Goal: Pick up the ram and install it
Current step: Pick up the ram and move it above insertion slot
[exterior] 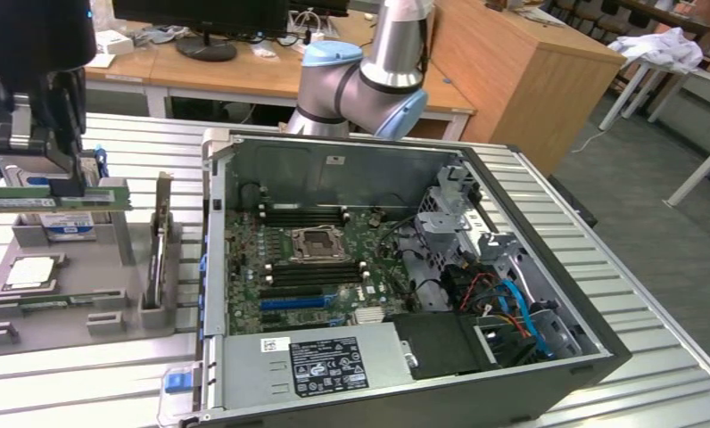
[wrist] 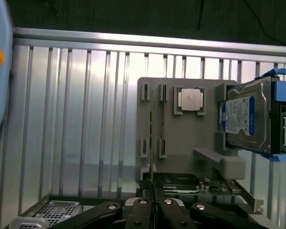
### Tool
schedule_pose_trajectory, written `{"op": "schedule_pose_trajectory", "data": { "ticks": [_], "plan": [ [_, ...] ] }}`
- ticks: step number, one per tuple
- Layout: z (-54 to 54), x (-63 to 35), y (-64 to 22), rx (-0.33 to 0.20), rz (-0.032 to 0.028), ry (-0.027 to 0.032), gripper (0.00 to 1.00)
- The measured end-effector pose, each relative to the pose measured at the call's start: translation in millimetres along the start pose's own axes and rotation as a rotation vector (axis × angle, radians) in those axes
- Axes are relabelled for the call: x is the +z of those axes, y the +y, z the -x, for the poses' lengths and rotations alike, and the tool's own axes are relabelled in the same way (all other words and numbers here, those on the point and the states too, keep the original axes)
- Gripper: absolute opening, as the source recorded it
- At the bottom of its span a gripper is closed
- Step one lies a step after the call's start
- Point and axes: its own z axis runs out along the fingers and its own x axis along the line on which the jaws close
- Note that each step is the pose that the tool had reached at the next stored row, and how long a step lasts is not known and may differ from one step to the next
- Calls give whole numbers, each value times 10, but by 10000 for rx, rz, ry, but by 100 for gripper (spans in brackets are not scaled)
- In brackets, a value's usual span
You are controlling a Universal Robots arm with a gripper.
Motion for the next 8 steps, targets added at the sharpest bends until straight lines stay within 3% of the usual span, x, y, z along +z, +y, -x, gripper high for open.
{"op": "schedule_pose_trajectory", "data": {
  "ticks": [8],
  "plan": [
    [-6, -4, -118, -1, 11, -1, 12]
  ]
}}
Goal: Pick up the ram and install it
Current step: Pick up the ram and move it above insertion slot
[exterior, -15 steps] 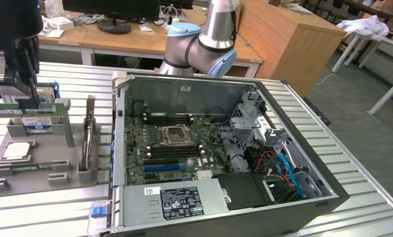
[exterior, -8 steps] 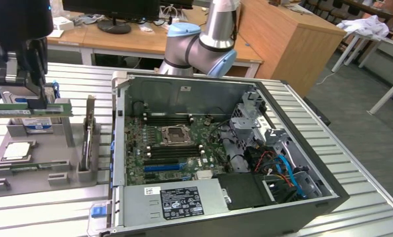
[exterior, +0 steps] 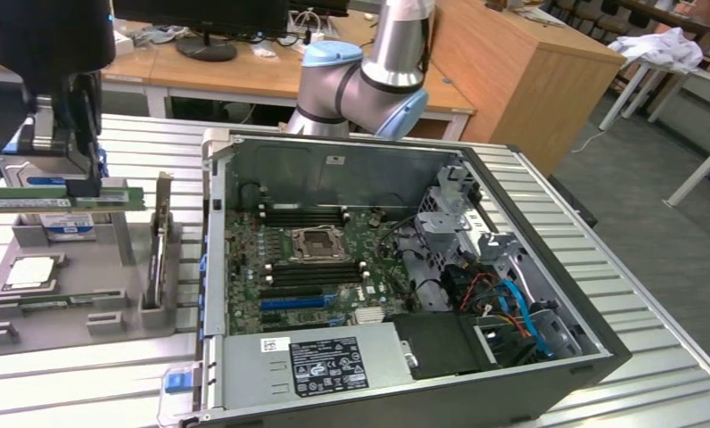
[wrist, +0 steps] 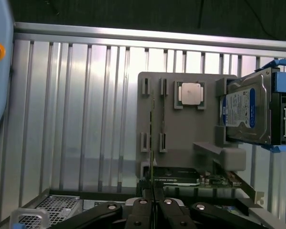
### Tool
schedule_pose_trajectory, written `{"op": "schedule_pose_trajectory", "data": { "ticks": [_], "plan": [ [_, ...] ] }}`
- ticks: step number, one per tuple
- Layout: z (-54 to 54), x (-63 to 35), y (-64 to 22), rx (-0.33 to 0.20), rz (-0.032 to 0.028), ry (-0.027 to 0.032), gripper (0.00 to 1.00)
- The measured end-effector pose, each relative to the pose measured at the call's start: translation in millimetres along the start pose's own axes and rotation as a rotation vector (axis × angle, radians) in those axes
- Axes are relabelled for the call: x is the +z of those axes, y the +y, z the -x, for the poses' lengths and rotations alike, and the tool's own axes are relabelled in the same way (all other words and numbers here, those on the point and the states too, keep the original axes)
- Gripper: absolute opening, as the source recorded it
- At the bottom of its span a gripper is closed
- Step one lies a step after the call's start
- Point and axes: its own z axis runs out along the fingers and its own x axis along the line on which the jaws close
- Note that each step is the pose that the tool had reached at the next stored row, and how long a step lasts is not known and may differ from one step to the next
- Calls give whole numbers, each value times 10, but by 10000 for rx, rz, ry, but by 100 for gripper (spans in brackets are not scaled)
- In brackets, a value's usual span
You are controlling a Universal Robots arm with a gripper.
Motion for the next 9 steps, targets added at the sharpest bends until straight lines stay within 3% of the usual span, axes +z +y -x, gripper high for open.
{"op": "schedule_pose_trajectory", "data": {
  "ticks": [9],
  "plan": [
    [-8, -6, -160, 2, 13, 0, 12]
  ]
}}
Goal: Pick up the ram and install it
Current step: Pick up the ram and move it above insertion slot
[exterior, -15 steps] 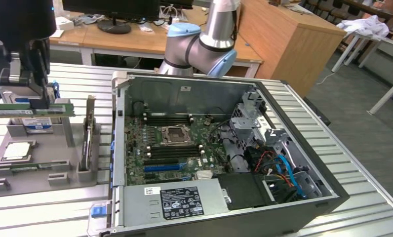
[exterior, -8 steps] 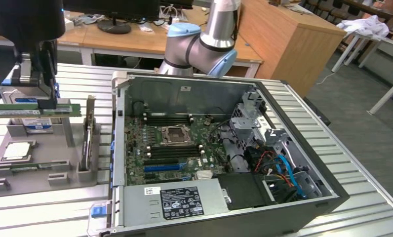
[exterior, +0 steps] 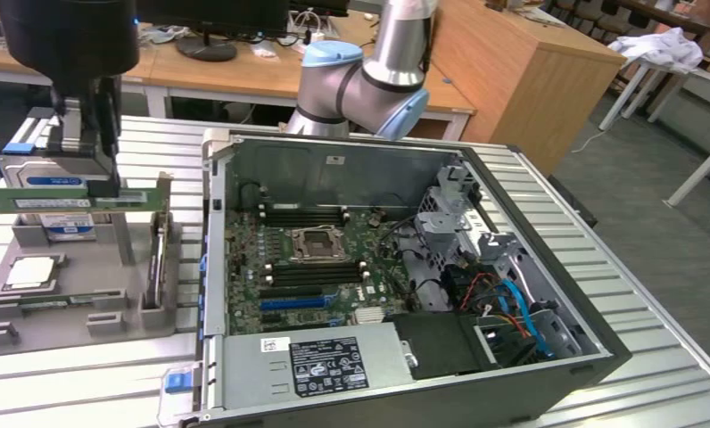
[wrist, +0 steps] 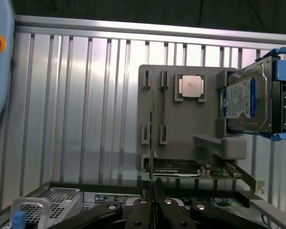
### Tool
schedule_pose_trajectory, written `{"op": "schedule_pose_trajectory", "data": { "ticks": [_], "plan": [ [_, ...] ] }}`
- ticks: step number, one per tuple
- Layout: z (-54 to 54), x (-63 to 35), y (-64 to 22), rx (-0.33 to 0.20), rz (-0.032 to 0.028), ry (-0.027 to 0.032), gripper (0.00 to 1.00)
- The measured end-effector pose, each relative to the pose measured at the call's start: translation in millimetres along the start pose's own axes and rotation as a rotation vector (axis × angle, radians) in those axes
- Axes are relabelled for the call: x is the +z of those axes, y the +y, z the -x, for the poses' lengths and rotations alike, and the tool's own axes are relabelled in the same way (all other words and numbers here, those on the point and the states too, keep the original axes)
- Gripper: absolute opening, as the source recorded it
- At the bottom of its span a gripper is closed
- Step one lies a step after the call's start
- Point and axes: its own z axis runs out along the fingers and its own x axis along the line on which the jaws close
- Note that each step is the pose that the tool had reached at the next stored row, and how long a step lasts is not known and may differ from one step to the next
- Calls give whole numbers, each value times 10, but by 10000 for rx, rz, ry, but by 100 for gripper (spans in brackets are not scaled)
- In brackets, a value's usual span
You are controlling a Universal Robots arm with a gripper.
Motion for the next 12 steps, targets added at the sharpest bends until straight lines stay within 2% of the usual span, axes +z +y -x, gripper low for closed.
{"op": "schedule_pose_trajectory", "data": {
  "ticks": [12],
  "plan": [
    [-11, -9, -239, 0, 11, 0, 12]
  ]
}}
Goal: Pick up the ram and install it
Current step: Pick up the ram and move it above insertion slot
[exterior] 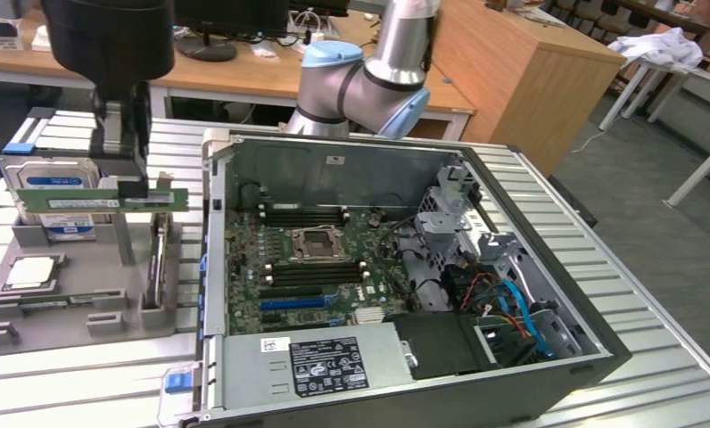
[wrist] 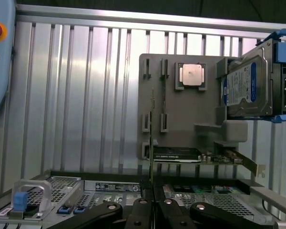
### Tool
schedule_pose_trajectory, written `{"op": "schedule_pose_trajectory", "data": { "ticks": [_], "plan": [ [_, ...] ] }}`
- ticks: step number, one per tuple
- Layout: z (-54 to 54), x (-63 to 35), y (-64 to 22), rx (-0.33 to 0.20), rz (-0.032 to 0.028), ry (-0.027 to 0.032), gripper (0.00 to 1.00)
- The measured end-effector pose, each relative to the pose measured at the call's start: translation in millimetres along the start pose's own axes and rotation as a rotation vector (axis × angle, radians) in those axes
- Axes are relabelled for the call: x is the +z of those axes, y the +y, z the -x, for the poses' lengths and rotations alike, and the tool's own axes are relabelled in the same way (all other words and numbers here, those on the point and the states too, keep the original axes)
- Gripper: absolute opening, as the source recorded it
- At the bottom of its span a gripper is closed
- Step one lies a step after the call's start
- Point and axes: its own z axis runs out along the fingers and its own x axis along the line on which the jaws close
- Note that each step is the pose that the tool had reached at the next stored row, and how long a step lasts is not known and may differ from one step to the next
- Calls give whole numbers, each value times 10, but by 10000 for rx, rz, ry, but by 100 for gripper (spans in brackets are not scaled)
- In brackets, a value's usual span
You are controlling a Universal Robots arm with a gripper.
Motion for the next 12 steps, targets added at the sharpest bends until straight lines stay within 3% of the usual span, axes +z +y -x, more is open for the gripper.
{"op": "schedule_pose_trajectory", "data": {
  "ticks": [12],
  "plan": [
    [-10, -10, -240, 0, 11, 0, 12]
  ]
}}
